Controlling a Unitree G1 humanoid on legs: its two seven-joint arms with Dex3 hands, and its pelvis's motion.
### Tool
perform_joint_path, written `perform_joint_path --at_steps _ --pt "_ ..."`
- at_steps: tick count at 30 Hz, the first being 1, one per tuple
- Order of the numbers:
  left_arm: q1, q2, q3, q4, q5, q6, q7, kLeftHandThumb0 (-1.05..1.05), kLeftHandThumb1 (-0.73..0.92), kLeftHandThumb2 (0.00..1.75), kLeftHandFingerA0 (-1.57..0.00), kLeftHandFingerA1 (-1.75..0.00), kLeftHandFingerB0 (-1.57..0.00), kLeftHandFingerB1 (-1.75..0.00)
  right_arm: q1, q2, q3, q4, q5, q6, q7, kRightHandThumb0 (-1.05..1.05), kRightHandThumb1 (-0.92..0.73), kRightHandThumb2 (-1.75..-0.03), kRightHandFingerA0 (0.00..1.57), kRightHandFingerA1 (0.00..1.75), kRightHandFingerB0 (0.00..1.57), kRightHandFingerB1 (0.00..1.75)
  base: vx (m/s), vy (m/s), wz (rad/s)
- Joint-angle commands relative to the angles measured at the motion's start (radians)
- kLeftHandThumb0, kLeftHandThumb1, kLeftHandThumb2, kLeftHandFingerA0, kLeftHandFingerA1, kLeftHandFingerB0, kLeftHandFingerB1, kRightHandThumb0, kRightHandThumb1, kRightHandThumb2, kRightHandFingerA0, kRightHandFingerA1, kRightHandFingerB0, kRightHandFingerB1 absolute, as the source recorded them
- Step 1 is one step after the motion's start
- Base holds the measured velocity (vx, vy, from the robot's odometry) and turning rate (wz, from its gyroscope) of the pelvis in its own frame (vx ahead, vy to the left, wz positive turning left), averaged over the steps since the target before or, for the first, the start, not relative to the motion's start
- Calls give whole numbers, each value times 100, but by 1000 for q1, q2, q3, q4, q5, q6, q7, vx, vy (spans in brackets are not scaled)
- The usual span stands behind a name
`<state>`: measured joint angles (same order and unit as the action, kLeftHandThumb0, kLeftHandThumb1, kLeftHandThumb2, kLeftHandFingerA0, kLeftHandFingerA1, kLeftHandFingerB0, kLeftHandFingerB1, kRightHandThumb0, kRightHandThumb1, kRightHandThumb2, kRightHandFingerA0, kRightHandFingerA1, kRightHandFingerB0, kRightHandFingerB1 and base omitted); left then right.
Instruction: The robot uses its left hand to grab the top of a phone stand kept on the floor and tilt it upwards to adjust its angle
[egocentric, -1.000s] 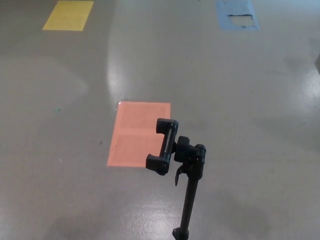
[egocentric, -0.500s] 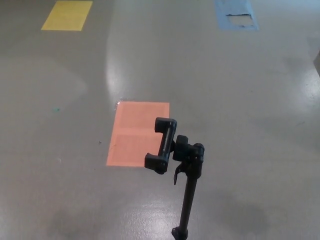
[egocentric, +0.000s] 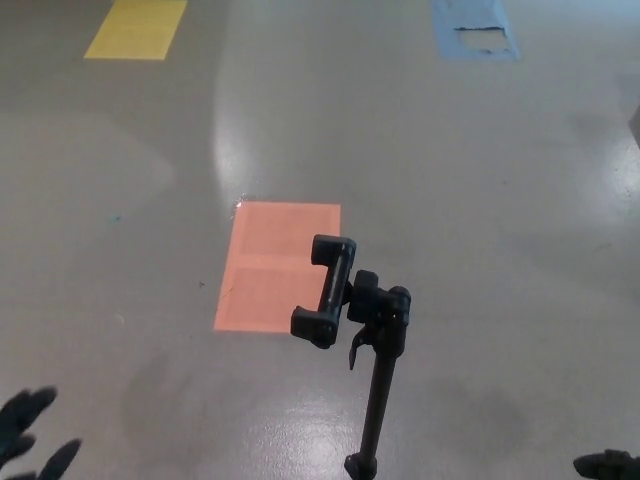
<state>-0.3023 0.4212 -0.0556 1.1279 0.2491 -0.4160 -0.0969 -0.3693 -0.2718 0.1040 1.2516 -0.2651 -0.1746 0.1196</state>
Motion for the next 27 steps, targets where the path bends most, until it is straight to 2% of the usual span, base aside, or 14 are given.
perform_joint_path --at_steps 1,5,11,12,13,14,20,21,22,23,25,26,27 --pt "-48 122 -120 -174 186 -230 107 -81 68 103 -11 -36 0 -19 -26 -14 -21 -3 17 -45 -46 -69 -88 -66 22 36 18 29 0 0 0" --pt "-53 169 -158 -291 254 -260 160 -82 62 98 -13 -43 0 -17 -32 -19 -19 -1 12 -43 -38 -68 -88 -66 22 36 18 29 0 0 0" --pt "-56 214 -188 -465 316 -292 195 -81 59 94 -13 -37 0 -17 -38 -23 -20 6 12 -36 -24 -68 -87 -65 22 37 18 29 0 0 0" --pt "-60 216 -189 -488 311 -293 183 -79 74 63 -19 -27 0 -13 -41 -25 -15 7 6 -34 -26 -69 -87 -65 23 37 18 29 0 0 0" --pt "-60 217 -190 -496 309 -292 180 -79 74 63 -19 -27 0 -13 -42 -25 -13 8 4 -34 -27 -69 -87 -65 23 37 18 29 0 0 0" --pt "-70 220 -196 -533 324 -289 184 -80 59 95 -13 -38 0 -17 -45 -25 -15 7 7 -32 -23 -67 -87 -66 23 37 18 30 0 0 0" --pt "-96 221 -219 -615 367 -259 187 -87 62 95 -15 -37 0 -12 -53 -28 -13 8 6 -24 -14 -66 -87 -65 23 36 19 30 0 0 0" --pt "-100 225 -227 -632 383 -249 186 -80 74 63 -20 -28 0 -16 -52 -29 -14 7 7 -27 -10 -65 -87 -65 23 36 19 30 0 0 0" --pt "-103 228 -232 -641 392 -244 185 -80 74 63 -20 -28 0 -16 -52 -29 -14 7 8 -29 -7 -65 -87 -65 23 36 19 30 0 0 0" --pt "-111 232 -239 -655 410 -239 184 -80 59 95 -11 -36 0 -17 -54 -31 -9 7 3 -23 -6 -67 -87 -65 23 35 19 29 0 0 0" --pt "-122 237 -249 -672 431 -232 184 -80 59 95 -11 -36 0 -17 -59 -34 0 7 -6 -14 -7 -67 -87 -65 23 35 19 29 0 0 0" --pt "-129 237 -253 -681 435 -225 179 -79 74 63 -15 -27 0 -15 -61 -35 2 7 -7 -14 -6 -67 -87 -65 23 36 19 30 0 0 0" --pt "-139 235 -257 -688 439 -223 176 -81 59 94 -11 -36 0 -16 -64 -36 1 8 -6 -12 -5 -66 -87 -66 23 36 19 30 0 0 0"
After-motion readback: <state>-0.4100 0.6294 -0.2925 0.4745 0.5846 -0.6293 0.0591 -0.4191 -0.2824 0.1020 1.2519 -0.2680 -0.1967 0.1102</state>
